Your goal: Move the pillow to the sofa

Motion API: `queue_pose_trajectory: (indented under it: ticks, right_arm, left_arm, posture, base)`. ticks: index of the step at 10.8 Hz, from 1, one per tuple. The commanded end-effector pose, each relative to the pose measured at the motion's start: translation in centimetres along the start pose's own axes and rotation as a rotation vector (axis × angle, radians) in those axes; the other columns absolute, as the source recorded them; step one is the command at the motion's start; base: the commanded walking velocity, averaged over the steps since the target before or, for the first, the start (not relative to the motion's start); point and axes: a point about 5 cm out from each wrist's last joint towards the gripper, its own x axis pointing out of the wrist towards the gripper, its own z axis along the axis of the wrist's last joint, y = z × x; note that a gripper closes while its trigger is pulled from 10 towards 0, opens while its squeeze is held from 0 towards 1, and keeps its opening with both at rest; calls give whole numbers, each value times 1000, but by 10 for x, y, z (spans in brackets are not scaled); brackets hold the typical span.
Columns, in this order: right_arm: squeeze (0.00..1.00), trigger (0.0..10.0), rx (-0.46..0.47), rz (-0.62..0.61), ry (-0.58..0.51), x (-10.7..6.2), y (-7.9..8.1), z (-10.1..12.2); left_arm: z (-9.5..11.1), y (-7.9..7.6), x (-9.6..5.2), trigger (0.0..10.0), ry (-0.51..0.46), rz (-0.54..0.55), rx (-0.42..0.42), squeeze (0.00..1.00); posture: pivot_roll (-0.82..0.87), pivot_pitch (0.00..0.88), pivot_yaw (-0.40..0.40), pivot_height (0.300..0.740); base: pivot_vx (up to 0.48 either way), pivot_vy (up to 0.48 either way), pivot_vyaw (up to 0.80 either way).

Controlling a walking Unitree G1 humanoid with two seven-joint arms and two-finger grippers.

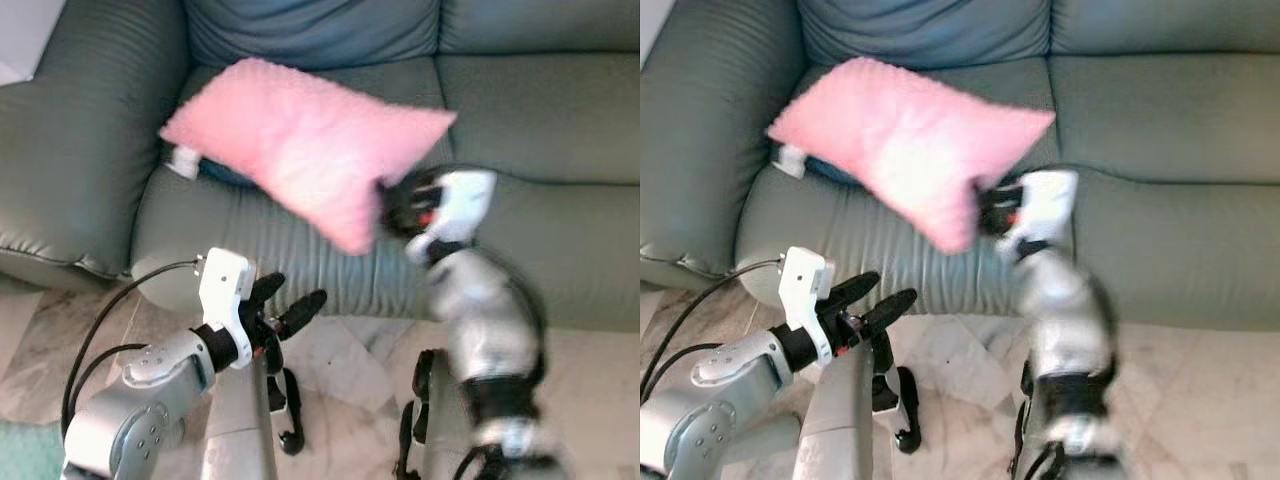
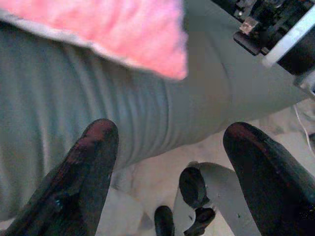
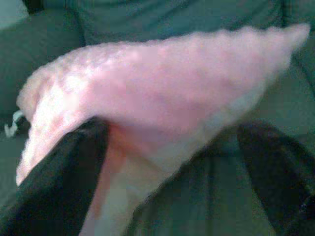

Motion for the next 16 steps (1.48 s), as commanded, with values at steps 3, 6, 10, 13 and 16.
queue_pose_trajectory:
  ticks: [3,6,10,13,16]
  right_arm:
    - [0,10000,-70,-143,41,-26,8,-5]
    - [0,10000,22,-102,69,-30,20,5]
    - [0,10000,349,257,161,-30,90,-6]
    - [0,10000,584,335,247,-32,104,-23]
    - [0,10000,650,222,384,-45,77,-64]
  left_arm:
    - [-7,2,2,10000,21,5,-3,0]
    - [-8,4,5,10000,22,-3,1,0]
    - [-7,4,9,10000,11,-8,9,0]
    - [-8,5,10,10000,10,-8,13,0]
    - [-8,4,11,10000,5,-6,12,0]
  posture:
    - [18,311,88,599]
    - [7,303,95,599]
    - [14,282,89,599]
    - [17,280,88,599]
    - [18,284,85,599]
  base:
    - [0,0,0]
    - [0,0,0]
    - [0,0,0]
    - [0,0,0]
    - [0,0,0]
